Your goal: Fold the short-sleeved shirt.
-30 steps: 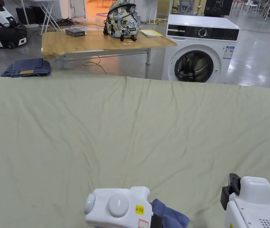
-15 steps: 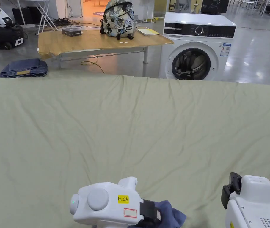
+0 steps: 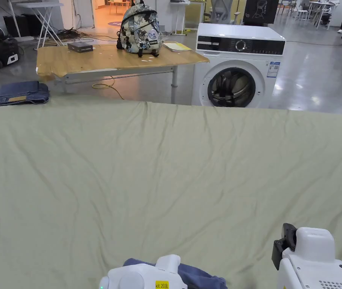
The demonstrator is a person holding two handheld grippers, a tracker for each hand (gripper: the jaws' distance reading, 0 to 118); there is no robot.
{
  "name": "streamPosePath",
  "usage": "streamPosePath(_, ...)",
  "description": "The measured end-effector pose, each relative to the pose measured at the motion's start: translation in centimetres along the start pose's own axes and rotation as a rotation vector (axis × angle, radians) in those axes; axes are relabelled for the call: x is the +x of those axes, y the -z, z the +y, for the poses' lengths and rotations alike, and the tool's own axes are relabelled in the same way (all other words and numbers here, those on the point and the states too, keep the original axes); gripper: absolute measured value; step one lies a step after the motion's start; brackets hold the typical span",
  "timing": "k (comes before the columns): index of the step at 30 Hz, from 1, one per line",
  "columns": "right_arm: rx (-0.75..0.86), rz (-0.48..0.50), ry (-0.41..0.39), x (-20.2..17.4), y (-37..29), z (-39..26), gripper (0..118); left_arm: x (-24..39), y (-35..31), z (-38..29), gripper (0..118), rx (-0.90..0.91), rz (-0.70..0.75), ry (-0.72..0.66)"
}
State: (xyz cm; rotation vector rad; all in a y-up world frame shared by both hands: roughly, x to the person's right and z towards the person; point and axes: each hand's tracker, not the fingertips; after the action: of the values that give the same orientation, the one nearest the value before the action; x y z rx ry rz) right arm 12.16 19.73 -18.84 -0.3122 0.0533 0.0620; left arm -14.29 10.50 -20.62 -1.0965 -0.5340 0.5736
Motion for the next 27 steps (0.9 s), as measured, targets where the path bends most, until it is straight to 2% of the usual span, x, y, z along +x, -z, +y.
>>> streamPosePath(4,0.027,-0.013,0.014,-0.4,0.1,0.8,0,0.9,-4.5,1.3,0,0.173,0.129,0.146)
streamPosePath(10,0.079,-0.016,0.029,-1.1,0.7,2.1,0,2.5,-13.1,1.3,0,0.594,0.369,0.348)
streamPosePath(14,0.129,-0.009,0.047,-1.7,0.6,3.1,0,2.4,-17.3,0.5,0,0.878,0.467,0.489)
streamPosePath(18,0.178,0.001,0.047,-2.7,0.3,4.2,0,2.7,-19.5,0.6,0,1.029,0.64,0.499)
streamPosePath(21,0.199,0.007,0.05,-3.3,0.3,4.8,0,2.6,-20.3,0.7,0,1.11,0.728,0.455)
streamPosePath(27,0.226,0.006,0.046,-4.1,0.1,5.7,0,1.8,-20.7,1.4,0,1.161,0.791,0.436)
